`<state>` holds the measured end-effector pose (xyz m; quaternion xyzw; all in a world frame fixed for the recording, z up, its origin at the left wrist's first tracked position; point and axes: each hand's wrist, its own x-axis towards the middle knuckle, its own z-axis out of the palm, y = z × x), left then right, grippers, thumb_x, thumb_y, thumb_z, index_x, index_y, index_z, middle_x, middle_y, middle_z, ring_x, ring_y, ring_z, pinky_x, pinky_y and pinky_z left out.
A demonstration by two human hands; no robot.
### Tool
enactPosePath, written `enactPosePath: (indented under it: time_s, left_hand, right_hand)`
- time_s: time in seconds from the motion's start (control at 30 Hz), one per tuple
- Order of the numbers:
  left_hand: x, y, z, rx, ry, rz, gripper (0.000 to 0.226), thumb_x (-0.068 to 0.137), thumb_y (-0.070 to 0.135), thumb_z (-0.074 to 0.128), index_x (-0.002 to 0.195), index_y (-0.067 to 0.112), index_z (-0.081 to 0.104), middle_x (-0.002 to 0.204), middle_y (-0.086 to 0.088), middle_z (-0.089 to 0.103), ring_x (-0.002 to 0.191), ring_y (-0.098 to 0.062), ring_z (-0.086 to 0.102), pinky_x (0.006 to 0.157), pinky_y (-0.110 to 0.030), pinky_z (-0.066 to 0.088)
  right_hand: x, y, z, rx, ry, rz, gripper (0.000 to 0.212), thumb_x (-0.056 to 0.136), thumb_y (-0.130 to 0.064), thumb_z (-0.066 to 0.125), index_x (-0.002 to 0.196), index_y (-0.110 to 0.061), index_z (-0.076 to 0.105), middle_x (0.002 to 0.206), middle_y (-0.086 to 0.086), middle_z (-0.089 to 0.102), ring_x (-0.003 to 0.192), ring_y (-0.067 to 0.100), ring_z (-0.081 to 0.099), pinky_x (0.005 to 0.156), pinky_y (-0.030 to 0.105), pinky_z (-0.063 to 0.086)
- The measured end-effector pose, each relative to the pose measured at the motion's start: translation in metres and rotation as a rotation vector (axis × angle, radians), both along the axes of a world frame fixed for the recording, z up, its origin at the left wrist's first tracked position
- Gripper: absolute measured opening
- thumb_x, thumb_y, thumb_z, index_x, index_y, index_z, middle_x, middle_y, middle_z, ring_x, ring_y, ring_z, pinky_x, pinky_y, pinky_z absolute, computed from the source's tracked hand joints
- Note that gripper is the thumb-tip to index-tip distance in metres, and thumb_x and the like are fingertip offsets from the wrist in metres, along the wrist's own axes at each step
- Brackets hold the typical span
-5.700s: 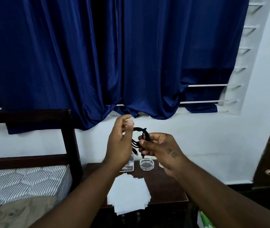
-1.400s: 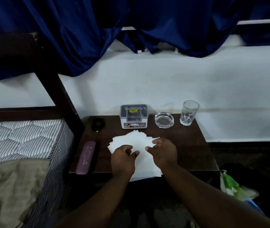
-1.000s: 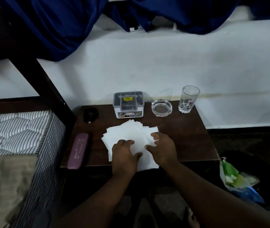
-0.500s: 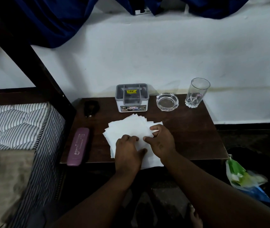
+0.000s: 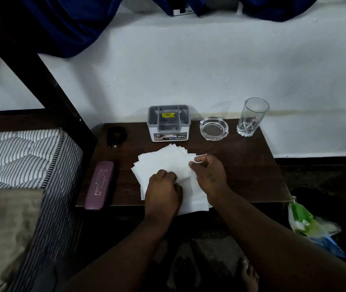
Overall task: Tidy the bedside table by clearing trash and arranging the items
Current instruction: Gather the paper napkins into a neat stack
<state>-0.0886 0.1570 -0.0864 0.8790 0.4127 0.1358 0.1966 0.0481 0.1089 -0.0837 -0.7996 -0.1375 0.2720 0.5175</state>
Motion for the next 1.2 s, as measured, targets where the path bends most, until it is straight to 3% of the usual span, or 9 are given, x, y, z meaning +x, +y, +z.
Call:
enactPosePath:
  time_s: [0.13,0.33,0.47,0.57,0.63,0.8,0.97,1.1,1.2]
  left_hand:
    - [-0.001,0.000,0.005,0.047,-0.064,0.028,0.013,0.087,0.008,0.056,0.085,0.005,0.068,0.087,-0.013,0.066,0.086,-0.031,0.063,0.079,-0.037,0.046]
    - [-0.001,-0.005,0.011,0.222,-0.078,-0.066,0.012,0.081,0.000,0.066,0.090,0.006,0.073,0.088,-0.012,0.068,0.082,-0.032,0.064,0.073,-0.041,0.054]
    - [-0.007,-0.011,0.007,0.347,-0.001,-0.236,0.020,0.077,0.002,0.069,0.094,0.012,0.074,0.090,-0.007,0.067,0.081,-0.029,0.063,0.073,-0.039,0.055]
    - [-0.012,-0.016,0.004,0.331,0.045,-0.343,0.025,0.080,0.008,0.062,0.101,0.015,0.074,0.095,-0.005,0.067,0.085,-0.028,0.064,0.076,-0.042,0.054]
    - [-0.015,-0.019,0.003,0.260,-0.001,-0.343,0.027,0.085,0.017,0.061,0.109,0.016,0.073,0.099,-0.003,0.068,0.088,-0.027,0.064,0.079,-0.041,0.054]
    - [-0.020,-0.025,0.010,-0.077,-0.279,0.040,0.042,0.092,0.055,0.053,0.111,0.023,0.072,0.108,0.007,0.071,0.104,-0.015,0.063,0.093,-0.036,0.053]
    - [-0.023,-0.003,0.010,-0.239,-0.275,0.299,0.040,0.090,0.031,0.069,0.125,0.012,0.066,0.126,-0.007,0.065,0.120,-0.027,0.058,0.105,-0.042,0.047]
    - [-0.021,0.000,0.006,-0.180,-0.039,0.203,0.063,0.088,0.045,0.065,0.144,0.020,0.051,0.146,-0.004,0.051,0.133,-0.026,0.046,0.113,-0.037,0.035]
    - [-0.021,-0.004,-0.001,-0.088,0.089,0.112,0.071,0.086,0.050,0.063,0.151,0.031,0.041,0.153,-0.001,0.040,0.137,-0.027,0.038,0.113,-0.041,0.037]
  right_hand:
    - [0.004,0.000,0.005,0.019,-0.036,-0.012,0.030,0.094,-0.036,0.069,0.101,-0.007,0.069,0.095,0.012,0.072,0.093,0.032,0.069,0.091,0.050,0.056]
    - [0.003,0.004,0.021,0.191,0.587,-0.022,0.037,0.092,-0.046,0.070,0.094,-0.010,0.062,0.089,0.016,0.073,0.084,0.031,0.071,0.080,0.040,0.062]
    - [0.010,-0.004,0.022,0.144,0.665,0.020,0.024,0.086,-0.029,0.077,0.104,-0.014,0.075,0.105,0.014,0.079,0.086,0.028,0.074,0.074,0.039,0.064]
    - [0.012,-0.009,0.021,0.012,0.549,0.057,0.034,0.082,-0.004,0.077,0.115,0.001,0.070,0.110,0.024,0.075,0.090,0.036,0.072,0.084,0.052,0.061]
    - [0.013,-0.013,0.020,-0.034,0.448,0.079,0.033,0.081,0.005,0.075,0.114,0.001,0.070,0.106,0.025,0.075,0.090,0.040,0.072,0.080,0.051,0.061]
    - [0.011,-0.017,0.016,-0.011,0.290,0.063,0.032,0.080,0.015,0.067,0.111,0.006,0.069,0.107,0.031,0.072,0.094,0.045,0.071,0.087,0.058,0.058]
    - [0.016,-0.019,0.007,-0.106,0.088,0.141,0.031,0.080,0.007,0.073,0.110,0.002,0.069,0.106,0.021,0.074,0.098,0.038,0.072,0.087,0.047,0.059]
    - [0.015,-0.020,0.002,-0.284,-0.255,0.258,0.033,0.081,-0.014,0.079,0.109,-0.003,0.067,0.107,0.012,0.072,0.101,0.031,0.068,0.088,0.036,0.054]
    - [0.009,-0.024,0.002,-0.425,-0.494,0.284,0.040,0.083,-0.026,0.075,0.117,-0.008,0.064,0.120,0.013,0.062,0.114,0.035,0.058,0.093,0.040,0.051]
